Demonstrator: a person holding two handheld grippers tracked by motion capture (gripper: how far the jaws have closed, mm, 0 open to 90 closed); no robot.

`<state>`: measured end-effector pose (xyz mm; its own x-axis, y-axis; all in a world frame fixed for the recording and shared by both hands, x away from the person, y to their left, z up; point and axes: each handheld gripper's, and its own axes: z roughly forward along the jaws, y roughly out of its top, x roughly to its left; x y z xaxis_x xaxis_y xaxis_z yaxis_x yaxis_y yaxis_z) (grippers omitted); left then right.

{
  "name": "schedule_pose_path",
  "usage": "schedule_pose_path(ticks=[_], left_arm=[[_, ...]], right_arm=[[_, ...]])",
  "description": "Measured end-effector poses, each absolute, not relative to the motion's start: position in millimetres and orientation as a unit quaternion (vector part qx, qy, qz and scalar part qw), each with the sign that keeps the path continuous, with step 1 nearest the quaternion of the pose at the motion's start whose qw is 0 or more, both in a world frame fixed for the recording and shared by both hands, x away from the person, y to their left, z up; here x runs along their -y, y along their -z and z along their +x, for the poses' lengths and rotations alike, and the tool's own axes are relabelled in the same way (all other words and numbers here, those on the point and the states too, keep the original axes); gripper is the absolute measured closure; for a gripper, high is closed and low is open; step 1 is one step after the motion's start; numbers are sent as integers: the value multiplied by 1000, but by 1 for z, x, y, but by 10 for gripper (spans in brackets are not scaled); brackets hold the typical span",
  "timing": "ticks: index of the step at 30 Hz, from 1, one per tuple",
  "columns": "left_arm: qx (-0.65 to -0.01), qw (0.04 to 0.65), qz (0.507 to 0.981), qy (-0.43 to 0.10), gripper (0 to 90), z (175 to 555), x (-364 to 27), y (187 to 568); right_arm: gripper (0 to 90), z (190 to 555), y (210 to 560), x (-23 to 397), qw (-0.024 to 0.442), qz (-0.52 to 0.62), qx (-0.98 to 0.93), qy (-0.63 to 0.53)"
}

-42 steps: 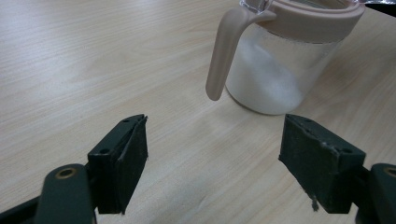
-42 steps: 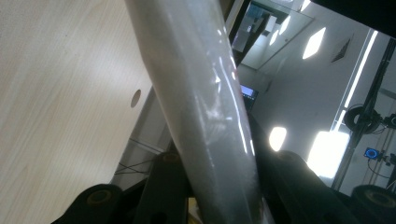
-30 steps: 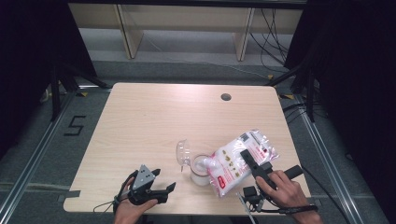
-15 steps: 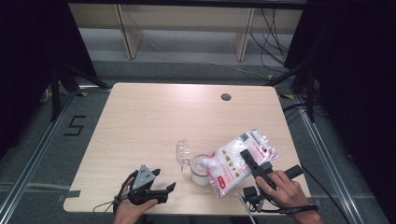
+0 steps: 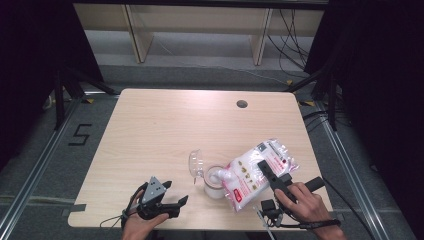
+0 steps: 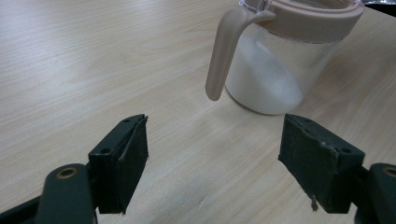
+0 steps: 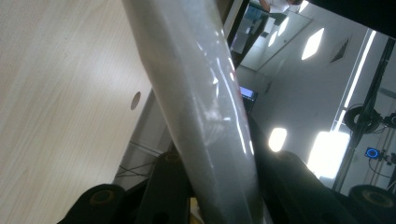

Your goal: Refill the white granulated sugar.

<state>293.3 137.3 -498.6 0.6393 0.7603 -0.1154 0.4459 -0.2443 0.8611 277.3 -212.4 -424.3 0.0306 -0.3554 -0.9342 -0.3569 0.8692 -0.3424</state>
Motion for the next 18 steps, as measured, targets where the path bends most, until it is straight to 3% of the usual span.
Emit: schedule_pose_path(ticks=[7, 9, 10, 18], left_arm=[[-388, 473, 773, -167, 230, 293, -138, 498], [-391, 474, 771, -166, 230, 293, -137, 499], [-391, 474, 771, -166, 229, 293, -137, 499], [-389, 476, 771, -167, 229, 294, -137, 499]], right_arm=[[778, 278, 425, 214, 670, -250, -699, -15], [780, 283, 418, 212, 648, -297, -701, -7], [781, 280, 425, 216, 660, -240, -710, -43], [785, 281, 425, 219, 639, -212, -736, -69]])
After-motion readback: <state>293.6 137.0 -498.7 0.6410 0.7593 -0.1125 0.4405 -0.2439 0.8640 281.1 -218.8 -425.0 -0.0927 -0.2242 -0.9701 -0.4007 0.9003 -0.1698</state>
